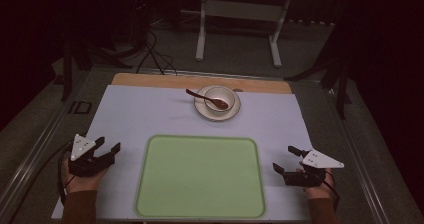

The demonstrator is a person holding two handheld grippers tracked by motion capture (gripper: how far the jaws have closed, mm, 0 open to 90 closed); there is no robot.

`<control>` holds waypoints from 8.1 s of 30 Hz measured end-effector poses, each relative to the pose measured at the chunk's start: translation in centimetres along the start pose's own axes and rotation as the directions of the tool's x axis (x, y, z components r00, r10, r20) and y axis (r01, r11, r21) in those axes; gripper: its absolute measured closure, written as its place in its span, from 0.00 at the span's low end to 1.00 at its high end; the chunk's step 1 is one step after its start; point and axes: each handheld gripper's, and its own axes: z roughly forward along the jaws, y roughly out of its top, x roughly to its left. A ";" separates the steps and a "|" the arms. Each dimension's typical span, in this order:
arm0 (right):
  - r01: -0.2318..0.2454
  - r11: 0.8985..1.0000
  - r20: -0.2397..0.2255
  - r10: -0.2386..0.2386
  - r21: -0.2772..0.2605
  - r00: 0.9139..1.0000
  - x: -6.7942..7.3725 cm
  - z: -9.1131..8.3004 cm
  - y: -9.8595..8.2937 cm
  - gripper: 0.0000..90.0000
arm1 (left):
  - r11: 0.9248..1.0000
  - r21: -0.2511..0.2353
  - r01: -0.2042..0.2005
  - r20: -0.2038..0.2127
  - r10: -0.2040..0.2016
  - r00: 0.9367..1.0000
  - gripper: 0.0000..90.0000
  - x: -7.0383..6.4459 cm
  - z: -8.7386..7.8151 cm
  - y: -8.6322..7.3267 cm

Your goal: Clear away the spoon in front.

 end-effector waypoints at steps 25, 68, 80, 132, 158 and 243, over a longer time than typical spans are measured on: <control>-0.017 1.000 0.035 0.018 -0.022 0.999 -0.2 -0.4 0.0 0.15 | 0.999 -0.036 0.008 0.017 -0.008 1.000 0.44 -0.7 0.5 1.5; -0.026 0.998 0.056 0.029 -0.050 0.998 -0.3 -0.9 0.0 0.15 | 0.989 -0.126 -0.083 0.165 0.103 0.981 0.43 -4.9 6.2 12.4; -0.024 0.998 0.053 0.026 -0.051 0.998 -0.3 -0.9 0.0 0.15 | 0.989 -0.124 -0.083 0.181 0.104 0.978 0.43 -5.8 7.9 13.5; -0.018 0.999 0.039 0.020 -0.040 0.999 -0.3 -0.8 0.0 0.16 | 1.000 -0.007 -0.026 0.302 0.027 0.953 0.45 -9.2 18.4 16.0; -0.013 0.999 0.038 0.015 -0.037 0.999 -0.3 -0.7 0.0 0.16 | 0.995 0.102 0.022 0.403 -0.061 0.913 0.81 -10.7 22.9 14.7; -0.013 1.000 0.038 0.014 -0.027 0.999 -0.2 -0.6 -0.1 0.15 | 0.981 -0.102 -0.166 0.374 0.193 0.907 0.94 -9.9 9.3 19.6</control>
